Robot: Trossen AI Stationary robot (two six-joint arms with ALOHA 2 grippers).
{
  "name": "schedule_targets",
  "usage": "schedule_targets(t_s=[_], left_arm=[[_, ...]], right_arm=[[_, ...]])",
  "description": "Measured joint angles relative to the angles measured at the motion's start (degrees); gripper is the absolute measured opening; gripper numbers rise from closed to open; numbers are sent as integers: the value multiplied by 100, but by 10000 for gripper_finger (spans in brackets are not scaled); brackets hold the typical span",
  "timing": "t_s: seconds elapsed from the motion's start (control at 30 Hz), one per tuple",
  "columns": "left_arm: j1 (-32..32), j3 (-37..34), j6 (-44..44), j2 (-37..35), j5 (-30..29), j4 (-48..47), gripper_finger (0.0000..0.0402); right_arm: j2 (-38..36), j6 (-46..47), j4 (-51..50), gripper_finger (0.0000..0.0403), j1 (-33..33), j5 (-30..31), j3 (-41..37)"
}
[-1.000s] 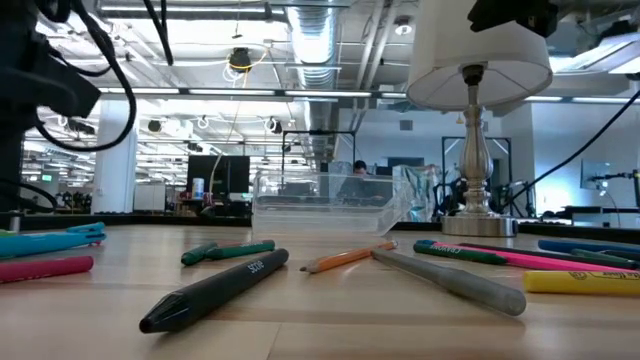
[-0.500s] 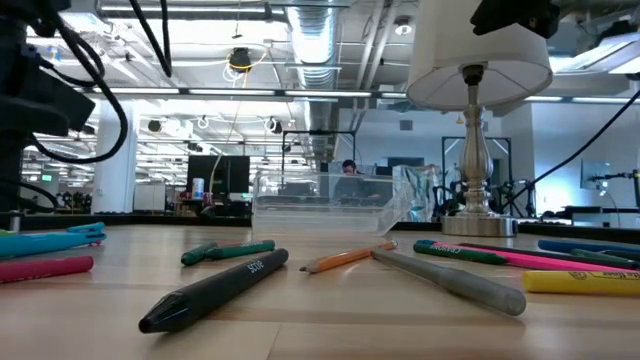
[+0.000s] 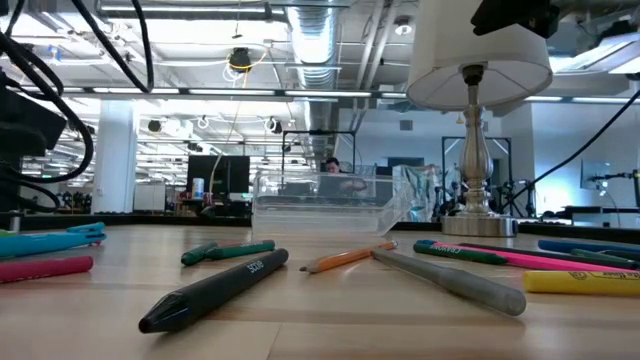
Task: Pick & place school supplies into a supply box
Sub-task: Put the green ballpen into the transparent supply box
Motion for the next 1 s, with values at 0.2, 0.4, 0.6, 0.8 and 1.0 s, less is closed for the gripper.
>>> schedule_targets(t_s=[0.2,0.4,0.6,0.8,1.0], left_arm=[[30,-213,110,-23,-195,391,132],[26,-249,683,-42,-295,472,132],[37,-251,1787,-51,-349,521,124],[37,-251,1987,-51,-405,603,74],[37,-249,2553,-53,-455,664,21]], right_arm=[[0,-2,2,63,-211,-2,0],[0,-51,67,63,-333,-4,0],[0,-296,162,63,-369,-18,0],[0,-348,162,63,-370,-13,0],[0,-365,158,63,-370,-11,0]])
